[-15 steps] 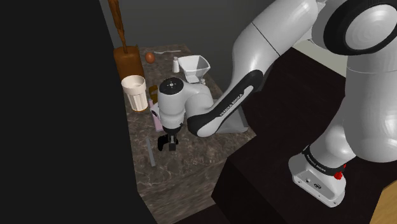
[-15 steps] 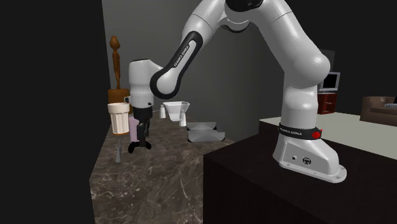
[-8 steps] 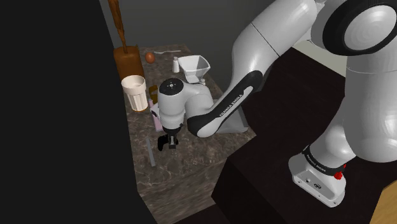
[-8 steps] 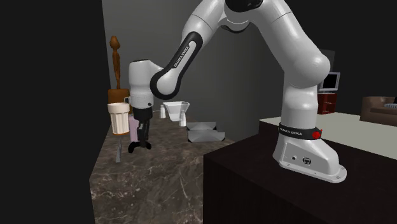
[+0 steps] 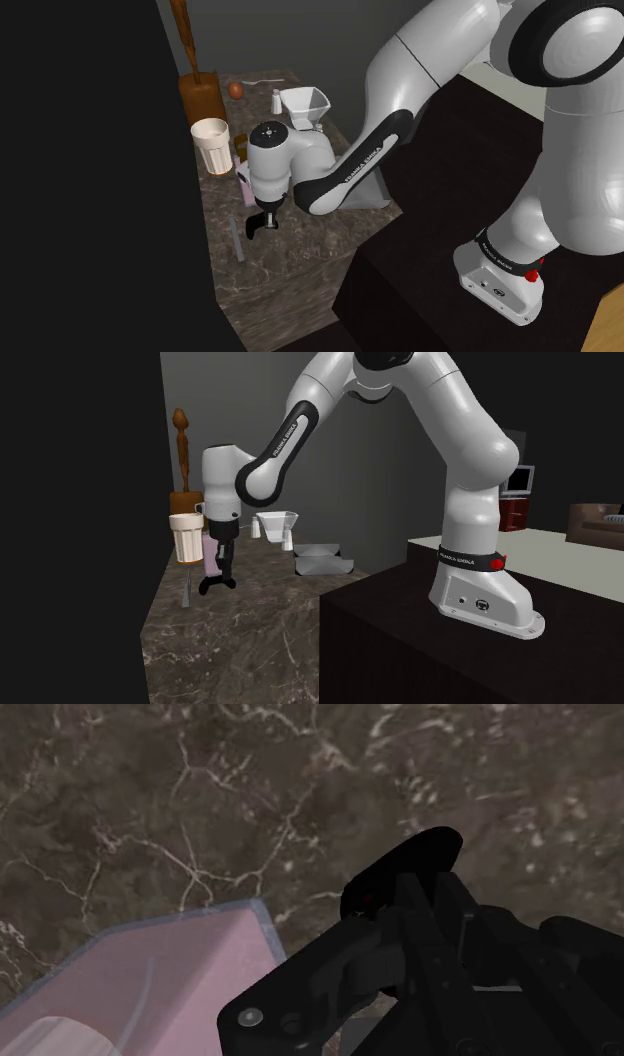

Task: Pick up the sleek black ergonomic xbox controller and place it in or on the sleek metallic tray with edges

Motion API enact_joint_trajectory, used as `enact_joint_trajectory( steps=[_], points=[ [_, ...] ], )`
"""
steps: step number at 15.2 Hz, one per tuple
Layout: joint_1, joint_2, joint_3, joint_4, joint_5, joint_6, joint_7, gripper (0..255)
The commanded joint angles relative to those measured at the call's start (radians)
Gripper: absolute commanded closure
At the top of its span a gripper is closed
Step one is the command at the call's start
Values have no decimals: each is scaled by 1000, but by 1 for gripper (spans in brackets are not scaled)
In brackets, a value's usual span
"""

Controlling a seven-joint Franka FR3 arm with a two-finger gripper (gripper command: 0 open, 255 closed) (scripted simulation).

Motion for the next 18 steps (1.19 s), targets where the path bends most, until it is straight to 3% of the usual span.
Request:
enact_joint_trajectory(
  steps=[1,5,6,7,8,9,18],
  points=[
    [2,5,-2,-3,-3,5,4,255],
    [-7,-18,9,-5,12,-13,-9,255],
    [-7,-18,9,-5,12,-13,-9,0],
    [-79,41,75,107,122,-137,-188,0],
    [-129,120,125,247,190,-283,-325,0],
    [-141,153,139,303,207,-338,-366,0],
    [-126,213,116,291,178,-268,-349,0]
  ],
)
